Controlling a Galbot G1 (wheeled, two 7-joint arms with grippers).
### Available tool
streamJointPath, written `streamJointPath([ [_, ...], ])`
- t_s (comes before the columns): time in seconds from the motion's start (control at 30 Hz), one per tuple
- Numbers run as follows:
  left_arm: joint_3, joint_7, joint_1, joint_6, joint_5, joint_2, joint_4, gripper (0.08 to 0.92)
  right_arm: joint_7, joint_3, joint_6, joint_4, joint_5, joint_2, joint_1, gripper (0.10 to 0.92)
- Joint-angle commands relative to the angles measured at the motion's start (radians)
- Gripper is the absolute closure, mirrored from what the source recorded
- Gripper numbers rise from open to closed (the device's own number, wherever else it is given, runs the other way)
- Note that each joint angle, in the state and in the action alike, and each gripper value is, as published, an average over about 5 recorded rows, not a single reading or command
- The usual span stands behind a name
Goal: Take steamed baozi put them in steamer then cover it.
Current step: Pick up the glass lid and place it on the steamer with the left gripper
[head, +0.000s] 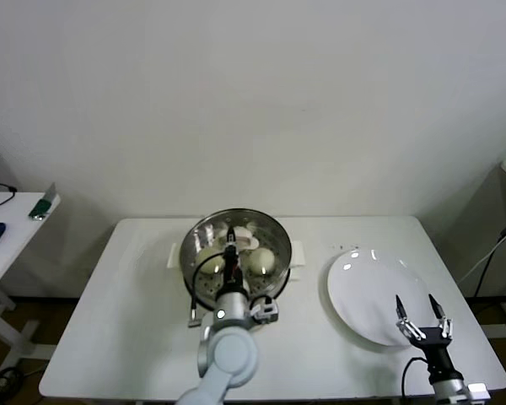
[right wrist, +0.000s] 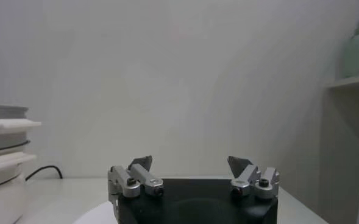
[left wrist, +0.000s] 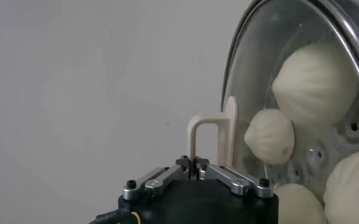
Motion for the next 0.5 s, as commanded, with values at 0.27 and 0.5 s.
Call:
streamJointPath([
  [0.27, 0.003, -0.015, 0.007, -0.021, -0.041, 0.015, -0.006, 0.867, -0.003, 0.0, -0.002, 0.009, -0.005, 0.006, -0.003, 0.203],
  [0.5, 0.012, -0.013, 0.008, -0.004, -0.09, 0.02, -0.053, 0.783, -0.005, 0.0, -0.007, 0.013, -0.007, 0.006, -0.003, 0.203],
])
